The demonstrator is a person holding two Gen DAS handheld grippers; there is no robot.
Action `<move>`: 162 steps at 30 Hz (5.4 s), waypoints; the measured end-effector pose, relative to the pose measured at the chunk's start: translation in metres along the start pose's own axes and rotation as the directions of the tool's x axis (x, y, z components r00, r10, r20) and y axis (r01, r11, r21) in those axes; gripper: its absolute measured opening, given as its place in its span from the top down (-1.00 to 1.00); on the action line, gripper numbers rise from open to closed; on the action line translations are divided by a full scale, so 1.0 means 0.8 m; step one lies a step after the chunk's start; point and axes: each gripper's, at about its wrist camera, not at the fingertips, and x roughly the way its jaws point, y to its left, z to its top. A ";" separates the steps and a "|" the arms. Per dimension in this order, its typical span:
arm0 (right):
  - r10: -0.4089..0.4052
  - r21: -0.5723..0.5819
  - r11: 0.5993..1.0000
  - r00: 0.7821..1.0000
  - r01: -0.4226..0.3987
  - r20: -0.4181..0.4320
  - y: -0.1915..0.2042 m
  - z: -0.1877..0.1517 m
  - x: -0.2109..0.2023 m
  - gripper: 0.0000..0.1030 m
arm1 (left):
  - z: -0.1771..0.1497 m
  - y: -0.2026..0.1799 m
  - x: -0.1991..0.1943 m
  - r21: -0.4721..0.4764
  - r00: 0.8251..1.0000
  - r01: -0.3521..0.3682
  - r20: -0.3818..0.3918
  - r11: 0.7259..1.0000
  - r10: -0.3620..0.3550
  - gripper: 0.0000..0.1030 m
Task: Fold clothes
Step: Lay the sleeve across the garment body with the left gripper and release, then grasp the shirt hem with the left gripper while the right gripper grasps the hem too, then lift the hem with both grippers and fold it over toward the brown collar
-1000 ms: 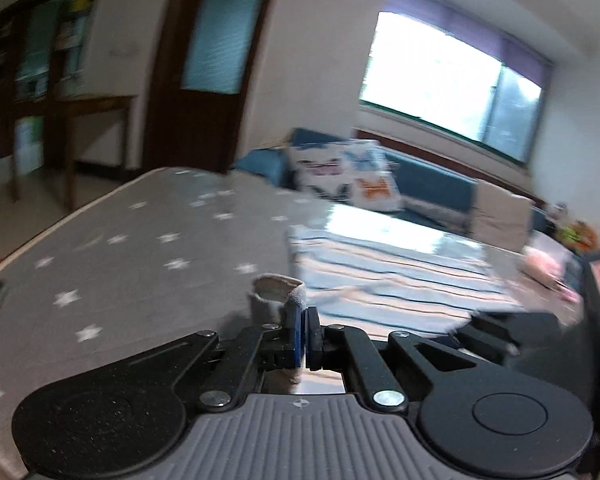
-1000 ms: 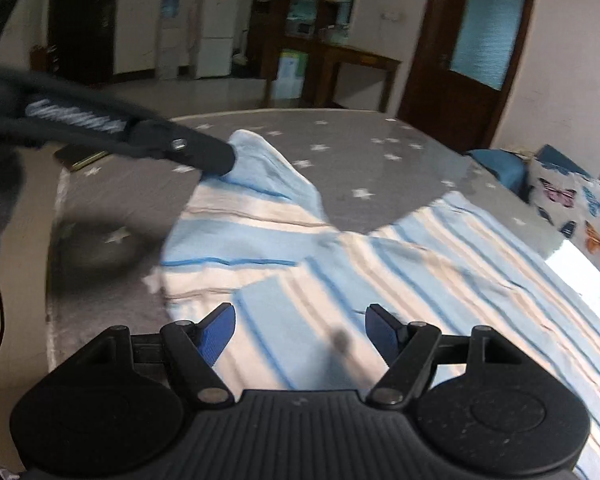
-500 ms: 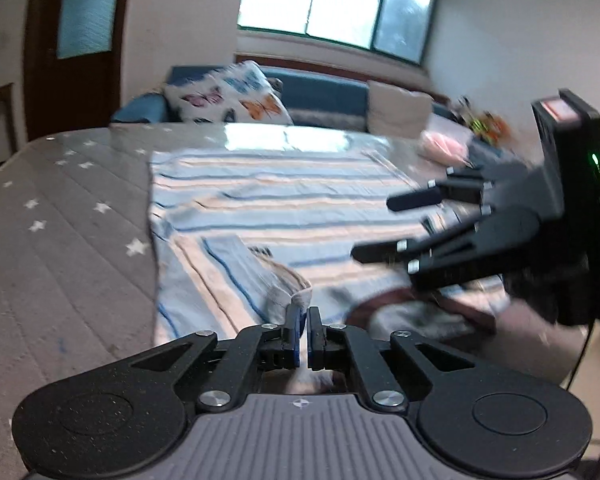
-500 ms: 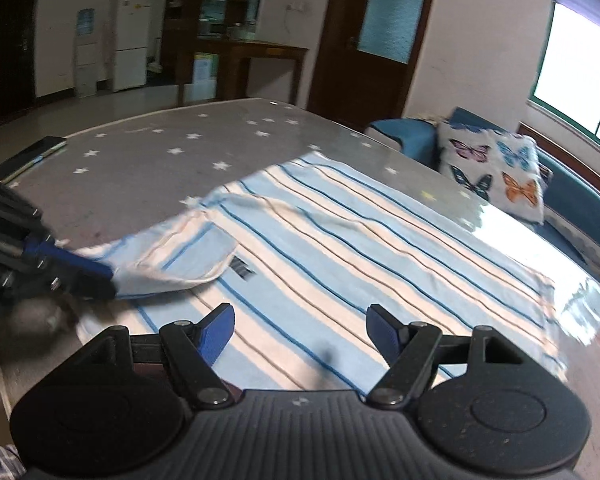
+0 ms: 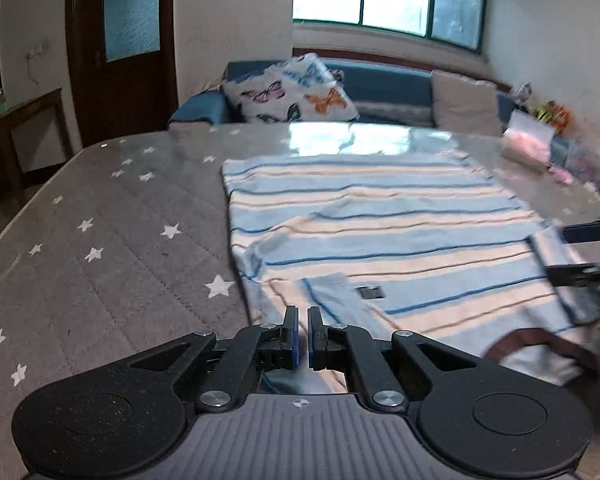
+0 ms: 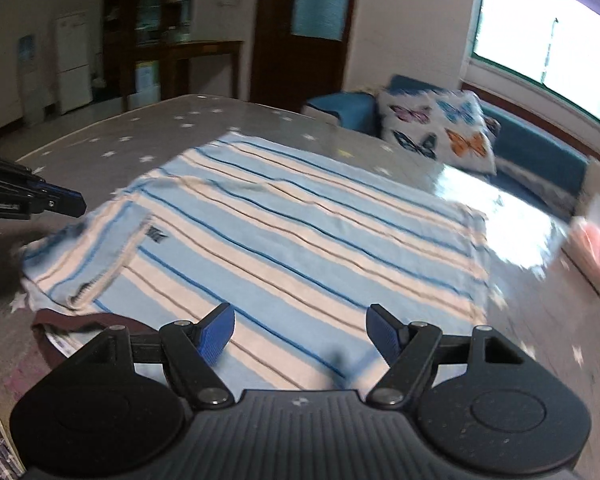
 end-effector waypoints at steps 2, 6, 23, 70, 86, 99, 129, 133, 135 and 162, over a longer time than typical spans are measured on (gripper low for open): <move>-0.023 0.028 0.999 1.000 0.023 -0.006 -0.014 -0.010 -0.005 -0.45 | 0.001 0.002 0.012 -0.005 1.000 -0.007 -0.017 1.000 0.007 0.90; -0.045 0.079 0.996 0.998 0.049 -0.044 -0.040 -0.028 -0.009 -0.45 | 0.003 -0.003 0.026 0.027 0.999 -0.032 -0.037 0.999 0.033 0.90; -0.027 0.144 0.989 0.998 0.035 -0.059 -0.100 -0.028 0.044 -0.29 | 0.013 -0.013 0.043 0.068 0.997 -0.062 -0.041 0.996 0.065 0.40; 0.091 -0.109 0.988 0.984 -0.108 -0.152 -0.044 -0.090 -0.060 0.69 | -0.072 -0.045 -0.040 0.568 0.977 0.212 -0.148 0.795 -0.154 0.82; 0.036 -0.127 0.991 0.999 -0.035 0.005 -0.001 -0.094 -0.176 0.89 | -0.073 -0.047 -0.168 0.400 0.987 0.050 0.119 0.915 -0.106 0.91; -0.056 -0.095 0.993 0.983 0.073 0.172 -0.040 0.001 -0.162 0.90 | 0.046 -0.038 -0.108 0.343 0.969 -0.039 0.240 0.939 -0.048 0.91; -0.120 0.174 0.978 0.993 0.115 0.016 -0.165 0.081 0.147 0.70 | 0.152 0.035 0.181 0.133 0.996 -0.075 -0.034 0.988 0.081 0.81; -0.080 0.181 0.981 0.996 0.073 0.031 -0.161 0.080 0.131 0.69 | 0.156 0.029 0.161 0.138 0.999 -0.048 -0.013 0.989 0.050 0.73; -0.047 0.175 0.984 0.999 0.041 0.026 -0.154 0.079 0.129 0.69 | 0.154 0.020 0.156 0.147 1.000 -0.021 -0.015 0.989 0.023 0.73; 0.079 0.149 0.986 0.997 -0.074 -0.024 -0.105 0.103 0.191 0.29 | 0.155 -0.062 0.220 0.176 0.985 0.139 -0.126 0.975 -0.118 0.42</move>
